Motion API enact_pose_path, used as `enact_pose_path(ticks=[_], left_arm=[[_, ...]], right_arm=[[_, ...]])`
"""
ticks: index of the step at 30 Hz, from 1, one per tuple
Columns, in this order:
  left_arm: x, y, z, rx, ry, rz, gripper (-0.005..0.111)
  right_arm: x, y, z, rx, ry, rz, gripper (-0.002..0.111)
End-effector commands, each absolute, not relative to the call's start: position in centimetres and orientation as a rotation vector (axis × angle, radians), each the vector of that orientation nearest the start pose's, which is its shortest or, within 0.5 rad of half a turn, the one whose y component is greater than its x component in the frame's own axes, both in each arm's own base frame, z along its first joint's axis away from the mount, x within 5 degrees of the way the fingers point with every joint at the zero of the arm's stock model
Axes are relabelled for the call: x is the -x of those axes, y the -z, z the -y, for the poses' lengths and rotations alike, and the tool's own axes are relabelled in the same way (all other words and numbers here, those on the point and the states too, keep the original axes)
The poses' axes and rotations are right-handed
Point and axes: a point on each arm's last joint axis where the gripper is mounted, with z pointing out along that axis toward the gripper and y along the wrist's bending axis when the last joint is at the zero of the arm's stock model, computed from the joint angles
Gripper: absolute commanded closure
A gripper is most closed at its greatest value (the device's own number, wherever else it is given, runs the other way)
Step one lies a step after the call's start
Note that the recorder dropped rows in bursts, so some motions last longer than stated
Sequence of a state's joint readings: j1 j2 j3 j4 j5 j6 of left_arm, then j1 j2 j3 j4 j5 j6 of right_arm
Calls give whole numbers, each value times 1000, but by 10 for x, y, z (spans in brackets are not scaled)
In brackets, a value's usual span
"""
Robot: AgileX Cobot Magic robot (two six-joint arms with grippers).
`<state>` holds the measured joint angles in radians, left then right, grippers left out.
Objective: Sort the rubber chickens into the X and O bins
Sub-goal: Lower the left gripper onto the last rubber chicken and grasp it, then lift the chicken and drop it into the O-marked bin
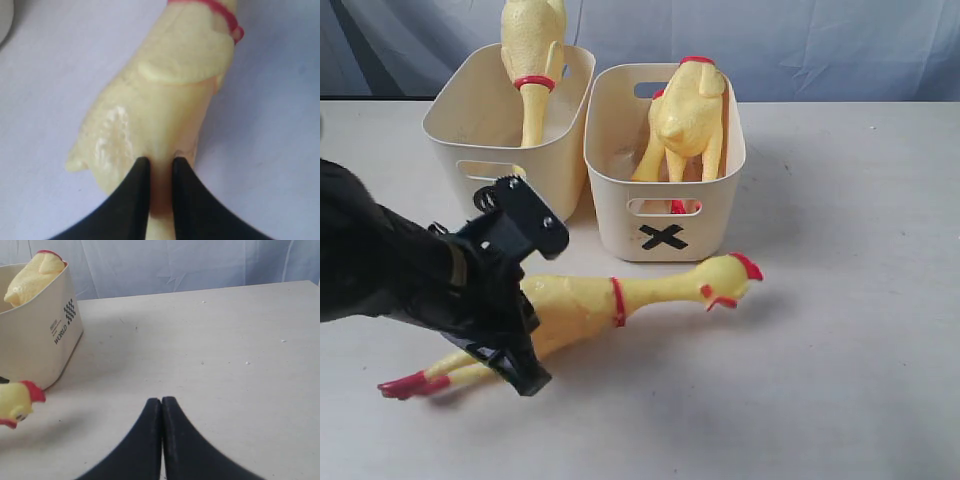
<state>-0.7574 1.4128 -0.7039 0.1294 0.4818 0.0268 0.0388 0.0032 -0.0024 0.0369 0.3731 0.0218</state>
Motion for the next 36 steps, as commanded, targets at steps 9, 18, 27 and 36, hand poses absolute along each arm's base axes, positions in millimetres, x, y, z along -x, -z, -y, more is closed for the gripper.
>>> enact_pose_path(ticks=[9, 18, 27, 36], left_arm=[[-146, -322, 139, -782, 471, -1836, 107], [-186, -360, 110, -298, 498, -1482, 107], [-252, -333, 88, 118, 477, -1368, 107], [-303, -291, 91, 318, 538, -1327, 107]], right_arm=[[-53, -180, -3, -3, -81, -1849, 108], [-53, -180, -3, -2, -79, -1849, 108], [-53, -181, -3, -2, -79, -1846, 108], [-53, -181, -3, -2, -79, -1846, 108]])
